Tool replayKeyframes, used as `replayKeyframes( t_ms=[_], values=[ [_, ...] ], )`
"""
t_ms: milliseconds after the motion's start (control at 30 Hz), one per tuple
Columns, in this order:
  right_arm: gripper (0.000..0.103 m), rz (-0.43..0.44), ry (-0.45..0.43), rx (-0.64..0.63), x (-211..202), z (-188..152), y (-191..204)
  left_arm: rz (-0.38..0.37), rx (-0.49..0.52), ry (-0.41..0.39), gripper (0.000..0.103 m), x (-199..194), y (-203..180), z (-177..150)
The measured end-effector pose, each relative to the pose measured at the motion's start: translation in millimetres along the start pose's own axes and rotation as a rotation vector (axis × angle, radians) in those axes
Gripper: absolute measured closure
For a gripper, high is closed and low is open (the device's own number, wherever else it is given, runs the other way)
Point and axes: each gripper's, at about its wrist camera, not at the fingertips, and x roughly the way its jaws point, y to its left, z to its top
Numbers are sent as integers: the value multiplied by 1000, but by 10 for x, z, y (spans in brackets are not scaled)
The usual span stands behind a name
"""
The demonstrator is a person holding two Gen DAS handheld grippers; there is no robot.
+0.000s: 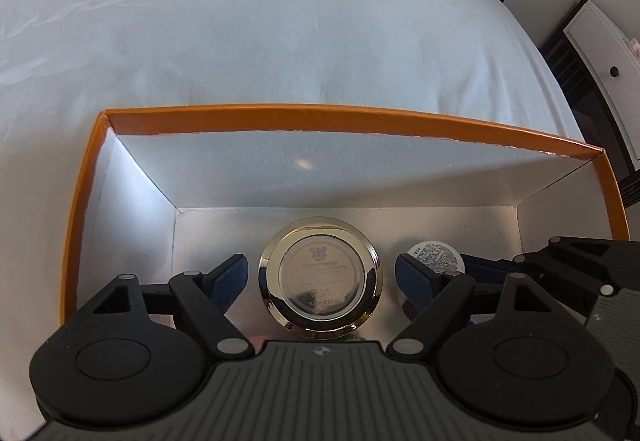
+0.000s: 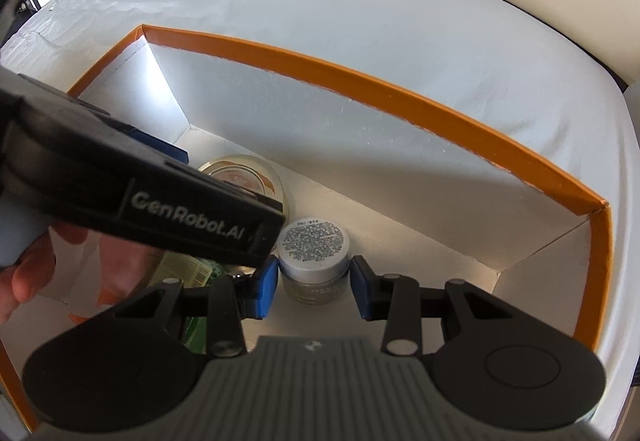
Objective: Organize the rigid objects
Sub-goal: 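Open the left tool releasing the compact while the right tool releases the jar, then withdraw both tools from the box toward the remaining items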
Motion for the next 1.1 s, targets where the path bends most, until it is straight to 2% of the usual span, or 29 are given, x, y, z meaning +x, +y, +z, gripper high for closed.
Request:
replayKeyframes(
  t_ms=[100, 233, 333, 533, 600, 667, 800, 1033, 1100],
  values=[
    [63, 1, -2, -8, -7, 18, -19, -13, 1, -18, 6, -76, 18, -28],
    [57, -13, -3, -27, -65, 27, 5, -40, 1, -47, 5, -193, 25, -55],
    [55, -19, -13, -31, -134, 11, 23, -68, -11, -68, 0, -299, 39, -89],
    [50, -50, -72, -63, -411, -63, 112, -108, -5, -109, 0, -557, 3, -218],
    [46, -62, -100, -81, -536, -114, 164, -143, 6, -138, 0, -681, -12, -285],
    [43, -76, -134, -98, -690, -178, 232, -161, 14, -163, 0, -807, -21, -360],
    [43, -103, -192, -112, -941, -354, 326, -143, 24, -217, 0, -1050, -71, -528],
    [43, -102, -289, -15, -1382, -788, 343, -204, 46, -287, 0, -1406, -166, -942],
    [43, -117, -326, 7, -1503, -937, 344, -202, 46, -306, 0, -1487, -190, -1086]
  ],
)
